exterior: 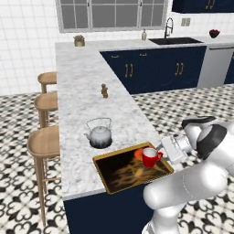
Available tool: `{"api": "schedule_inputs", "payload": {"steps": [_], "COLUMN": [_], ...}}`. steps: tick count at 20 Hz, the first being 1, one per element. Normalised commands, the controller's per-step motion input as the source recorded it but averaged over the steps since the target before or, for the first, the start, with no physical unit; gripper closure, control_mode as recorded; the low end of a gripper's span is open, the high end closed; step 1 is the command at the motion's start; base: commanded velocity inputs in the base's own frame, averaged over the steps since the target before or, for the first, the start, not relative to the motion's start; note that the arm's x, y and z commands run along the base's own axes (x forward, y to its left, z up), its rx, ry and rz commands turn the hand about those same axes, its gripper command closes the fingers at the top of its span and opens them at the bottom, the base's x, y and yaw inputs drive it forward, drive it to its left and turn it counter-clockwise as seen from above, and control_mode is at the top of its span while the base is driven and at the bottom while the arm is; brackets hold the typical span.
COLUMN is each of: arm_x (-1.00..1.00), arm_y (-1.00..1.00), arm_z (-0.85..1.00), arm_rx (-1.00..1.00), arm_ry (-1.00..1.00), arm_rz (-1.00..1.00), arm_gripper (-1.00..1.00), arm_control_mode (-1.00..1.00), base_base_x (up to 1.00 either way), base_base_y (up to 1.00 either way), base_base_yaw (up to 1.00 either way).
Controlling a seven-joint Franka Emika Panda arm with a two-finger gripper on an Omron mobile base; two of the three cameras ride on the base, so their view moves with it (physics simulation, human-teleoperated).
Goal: Pick the kettle from the counter and place it on the tray. Then pick the mug from the cabinet and place it on the tray. Then close the cabinet doors.
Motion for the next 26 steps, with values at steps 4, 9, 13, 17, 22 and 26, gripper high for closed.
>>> {"api": "schedule_inputs", "payload": {"steps": [4,9,13,17,22,26], "arm_x": [-0.09,-0.24,-0.24,-0.03,-0.07,-0.07], "arm_y": [0.0,0.02,0.23,0.42,0.38,0.49], "arm_z": [0.34,0.47,0.55,0.44,0.48,0.49], "arm_rx": [-0.03,0.0,-0.09,-0.34,-0.47,-0.37], "arm_ry": [0.0,0.01,0.0,0.0,-0.02,-0.11], "arm_rz": [0.0,0.0,0.0,0.0,0.06,0.05], "arm_gripper": [-1.0,-1.0,-1.0,-1.0,-1.0,-1.0], "arm_control_mode": [-1.0,-1.0,-1.0,-1.0,-1.0,-1.0], "base_base_x": [0.0,0.0,0.0,0.0,0.0,0.0], "base_base_y": [0.0,0.0,0.0,0.0,0.0,0.0], "base_base_yaw": [0.0,0.0,0.0,0.0,0.0,0.0]}}
